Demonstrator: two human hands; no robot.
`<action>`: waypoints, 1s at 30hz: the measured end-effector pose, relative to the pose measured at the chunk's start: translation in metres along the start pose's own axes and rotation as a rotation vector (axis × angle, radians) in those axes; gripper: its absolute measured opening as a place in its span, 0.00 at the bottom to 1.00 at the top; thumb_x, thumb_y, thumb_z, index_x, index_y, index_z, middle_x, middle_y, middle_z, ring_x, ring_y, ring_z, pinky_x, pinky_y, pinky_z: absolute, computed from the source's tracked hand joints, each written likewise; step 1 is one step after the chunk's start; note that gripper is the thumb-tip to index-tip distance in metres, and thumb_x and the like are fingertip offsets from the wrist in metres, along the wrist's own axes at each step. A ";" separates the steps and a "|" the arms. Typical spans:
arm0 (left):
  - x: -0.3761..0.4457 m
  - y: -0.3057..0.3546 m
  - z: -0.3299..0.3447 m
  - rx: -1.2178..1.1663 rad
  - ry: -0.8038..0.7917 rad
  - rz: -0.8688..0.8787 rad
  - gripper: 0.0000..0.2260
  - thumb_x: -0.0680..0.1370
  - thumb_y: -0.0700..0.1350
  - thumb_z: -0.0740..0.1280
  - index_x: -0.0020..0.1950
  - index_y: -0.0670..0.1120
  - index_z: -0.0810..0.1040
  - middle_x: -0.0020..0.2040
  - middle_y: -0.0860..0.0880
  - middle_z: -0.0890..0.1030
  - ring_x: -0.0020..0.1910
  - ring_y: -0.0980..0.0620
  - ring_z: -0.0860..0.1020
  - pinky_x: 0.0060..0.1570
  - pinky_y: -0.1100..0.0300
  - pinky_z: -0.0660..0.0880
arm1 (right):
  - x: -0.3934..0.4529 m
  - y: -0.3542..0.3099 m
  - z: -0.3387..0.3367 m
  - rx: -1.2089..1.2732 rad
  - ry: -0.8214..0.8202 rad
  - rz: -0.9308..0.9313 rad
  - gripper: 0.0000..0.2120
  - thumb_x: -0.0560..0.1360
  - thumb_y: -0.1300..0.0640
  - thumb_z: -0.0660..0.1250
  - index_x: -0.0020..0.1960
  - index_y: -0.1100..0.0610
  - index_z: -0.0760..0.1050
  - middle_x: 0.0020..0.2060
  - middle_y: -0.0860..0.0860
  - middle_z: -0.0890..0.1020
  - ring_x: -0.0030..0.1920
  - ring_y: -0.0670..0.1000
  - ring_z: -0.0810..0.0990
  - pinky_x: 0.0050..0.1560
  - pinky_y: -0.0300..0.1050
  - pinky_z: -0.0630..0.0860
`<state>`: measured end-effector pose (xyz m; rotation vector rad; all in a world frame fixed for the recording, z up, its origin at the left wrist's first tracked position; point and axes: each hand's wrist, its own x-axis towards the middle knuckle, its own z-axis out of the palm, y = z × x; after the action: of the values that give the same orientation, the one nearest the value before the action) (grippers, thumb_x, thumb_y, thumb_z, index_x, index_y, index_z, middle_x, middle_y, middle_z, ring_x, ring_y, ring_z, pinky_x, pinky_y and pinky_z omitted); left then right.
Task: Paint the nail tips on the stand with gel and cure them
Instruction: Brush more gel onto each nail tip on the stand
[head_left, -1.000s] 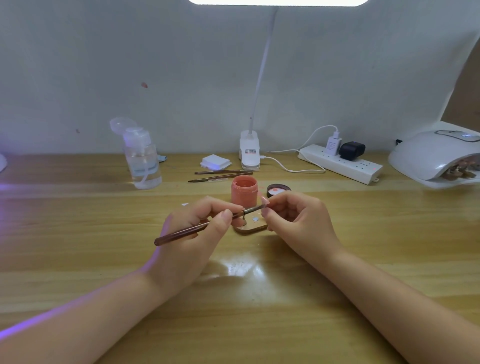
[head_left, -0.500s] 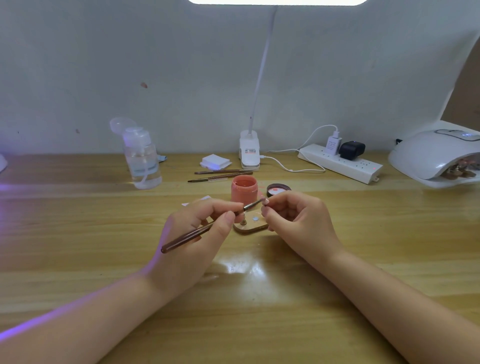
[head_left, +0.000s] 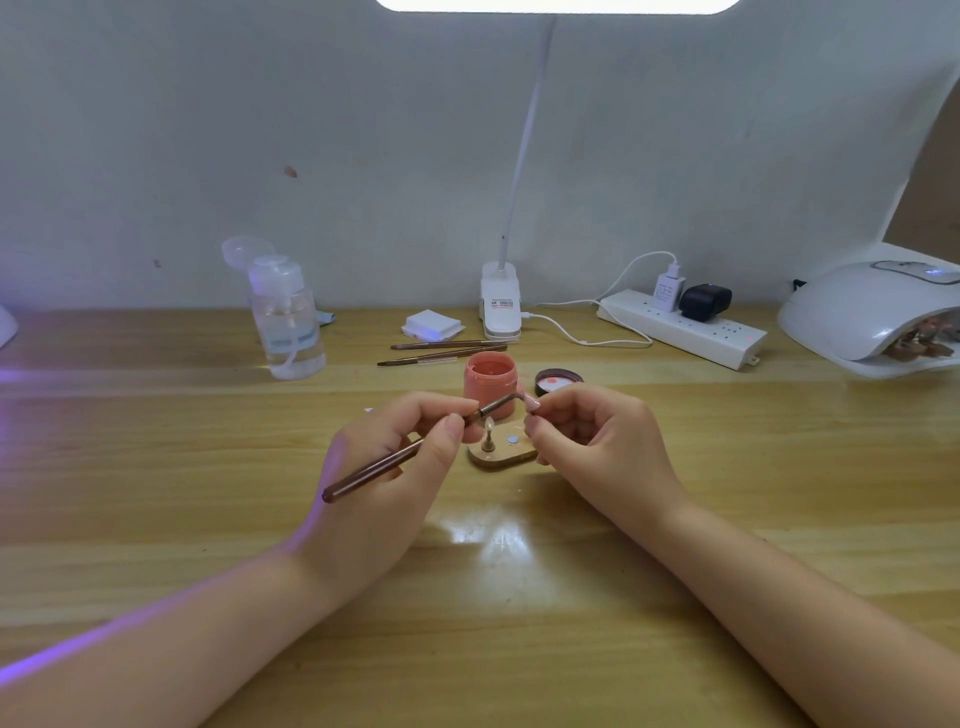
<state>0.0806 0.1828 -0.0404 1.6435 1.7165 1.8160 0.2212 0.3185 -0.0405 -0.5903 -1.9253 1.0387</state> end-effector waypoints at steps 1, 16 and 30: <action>0.000 0.000 0.000 0.000 0.007 -0.004 0.07 0.78 0.48 0.65 0.53 0.53 0.81 0.45 0.58 0.85 0.51 0.58 0.82 0.51 0.66 0.75 | 0.000 0.000 0.000 0.003 0.001 0.003 0.06 0.72 0.66 0.71 0.40 0.57 0.81 0.32 0.54 0.83 0.32 0.52 0.80 0.39 0.50 0.78; -0.001 0.006 0.002 0.014 -0.043 0.023 0.07 0.77 0.44 0.65 0.51 0.53 0.81 0.45 0.58 0.84 0.48 0.60 0.81 0.46 0.73 0.72 | 0.001 0.003 0.001 -0.030 0.024 -0.020 0.07 0.72 0.64 0.72 0.39 0.53 0.81 0.31 0.50 0.82 0.31 0.47 0.80 0.36 0.38 0.76; 0.015 0.004 0.014 -0.432 0.135 -0.354 0.09 0.82 0.37 0.60 0.48 0.44 0.80 0.38 0.52 0.84 0.43 0.57 0.82 0.53 0.52 0.78 | 0.001 0.002 0.000 -0.043 0.048 -0.022 0.04 0.72 0.61 0.73 0.40 0.54 0.82 0.32 0.44 0.83 0.31 0.55 0.80 0.38 0.58 0.79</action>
<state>0.0873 0.2010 -0.0322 1.0026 1.4123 1.9697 0.2203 0.3206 -0.0421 -0.6116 -1.9122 0.9629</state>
